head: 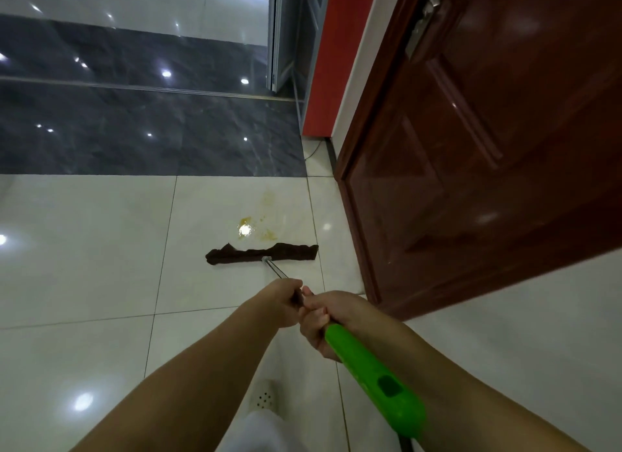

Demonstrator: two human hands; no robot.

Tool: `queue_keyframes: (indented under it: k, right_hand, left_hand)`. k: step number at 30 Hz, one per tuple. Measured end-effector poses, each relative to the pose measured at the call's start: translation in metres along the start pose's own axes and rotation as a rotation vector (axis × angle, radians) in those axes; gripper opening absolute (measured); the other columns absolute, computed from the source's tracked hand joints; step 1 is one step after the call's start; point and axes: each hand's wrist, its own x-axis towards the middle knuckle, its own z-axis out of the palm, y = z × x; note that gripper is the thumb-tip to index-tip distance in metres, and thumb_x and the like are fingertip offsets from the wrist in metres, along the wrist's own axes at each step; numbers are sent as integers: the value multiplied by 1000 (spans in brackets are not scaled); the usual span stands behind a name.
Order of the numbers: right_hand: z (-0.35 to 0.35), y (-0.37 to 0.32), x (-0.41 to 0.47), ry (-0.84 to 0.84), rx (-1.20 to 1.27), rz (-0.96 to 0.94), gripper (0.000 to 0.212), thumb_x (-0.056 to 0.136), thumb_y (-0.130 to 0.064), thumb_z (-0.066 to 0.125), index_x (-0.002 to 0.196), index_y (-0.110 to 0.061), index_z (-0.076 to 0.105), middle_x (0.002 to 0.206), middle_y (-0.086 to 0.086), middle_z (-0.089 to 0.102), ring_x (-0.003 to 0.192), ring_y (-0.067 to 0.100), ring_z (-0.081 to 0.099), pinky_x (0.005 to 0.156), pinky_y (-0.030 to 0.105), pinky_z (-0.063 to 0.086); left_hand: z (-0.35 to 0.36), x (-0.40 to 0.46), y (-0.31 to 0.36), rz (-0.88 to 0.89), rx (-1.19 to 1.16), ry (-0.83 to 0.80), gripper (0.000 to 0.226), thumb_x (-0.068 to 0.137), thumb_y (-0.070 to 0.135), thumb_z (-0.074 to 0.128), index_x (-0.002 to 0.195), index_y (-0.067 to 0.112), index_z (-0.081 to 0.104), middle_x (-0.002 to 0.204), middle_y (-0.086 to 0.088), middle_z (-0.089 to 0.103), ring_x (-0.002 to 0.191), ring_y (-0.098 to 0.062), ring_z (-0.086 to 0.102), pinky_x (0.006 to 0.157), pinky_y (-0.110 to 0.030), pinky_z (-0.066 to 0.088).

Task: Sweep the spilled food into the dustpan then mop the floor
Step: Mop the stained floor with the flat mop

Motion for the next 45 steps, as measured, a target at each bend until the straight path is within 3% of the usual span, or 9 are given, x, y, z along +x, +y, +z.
queue_keyframes:
  k: [3, 10, 19, 25, 31, 34, 37, 42, 45]
  right_hand:
    - [16, -13, 10, 35, -12, 1, 12, 95, -6, 51, 84, -6, 57, 66, 6, 47, 25, 10, 40, 24, 14, 33]
    - [51, -42, 24, 92, -107, 6, 13, 95, -8, 51, 83, -5, 57, 64, 5, 47, 24, 9, 38, 24, 13, 31]
    - [89, -115, 41, 99, -281, 53, 30, 94, -13, 54, 65, -4, 51, 54, 4, 45, 20, 9, 36, 25, 13, 31]
    - [106, -205, 46, 51, -281, 49, 30, 95, -8, 49, 65, -5, 47, 35, 7, 42, 17, 11, 35, 22, 12, 29]
    - [100, -260, 50, 117, -463, 86, 30, 94, -7, 51, 65, -4, 48, 56, 2, 42, 16, 10, 33, 23, 15, 28]
    - [93, -283, 53, 125, -531, 116, 31, 94, -8, 51, 64, -4, 48, 43, 5, 44, 17, 9, 34, 27, 12, 28]
    - [87, -306, 56, 117, -558, 124, 32, 95, -11, 53, 64, -3, 49, 35, 7, 44, 16, 11, 34, 24, 13, 28]
    - [73, -339, 49, 56, -411, 110, 22, 95, -10, 51, 76, 1, 53, 62, 5, 47, 18, 12, 38, 23, 15, 31]
    - [68, -351, 45, 15, -476, 67, 28, 97, -9, 48, 70, -1, 50, 46, 6, 48, 19, 10, 39, 23, 17, 31]
  left_hand:
    - [-2, 3, 22, -24, -50, -7, 37, 102, 19, 36, 68, 6, 41, 48, -6, 42, 41, -14, 43, 36, -15, 43]
    - [-2, 14, 63, -60, -153, -17, 33, 102, 23, 38, 74, 6, 43, 52, -4, 45, 34, -12, 43, 34, -15, 42]
    - [28, 24, 123, 73, -151, 44, 41, 103, 25, 36, 71, 2, 47, 36, -9, 50, 57, -15, 45, 28, -18, 41]
    - [76, 42, 175, 332, -80, 157, 34, 102, 13, 34, 70, 4, 40, 61, -12, 43, 21, -11, 46, 25, -16, 36]
    - [104, 83, 205, 214, -231, 149, 30, 101, 16, 44, 76, 0, 48, 70, -12, 48, 56, -20, 52, 48, -28, 51]
    - [120, 102, 213, 216, -261, 154, 30, 101, 17, 43, 78, -2, 48, 72, -14, 51, 48, -22, 60, 35, -25, 50]
    - [137, 117, 223, 226, -226, 187, 29, 102, 17, 40, 81, -2, 48, 76, -15, 53, 61, -21, 57, 44, -27, 52]
    - [160, 131, 239, 219, -171, 175, 26, 99, 8, 37, 74, 3, 44, 70, -11, 43, 60, -16, 41, 59, -27, 38]
    - [171, 130, 238, 192, -243, 97, 23, 95, 1, 34, 74, 4, 43, 71, -11, 41, 63, -18, 45, 56, -24, 47]
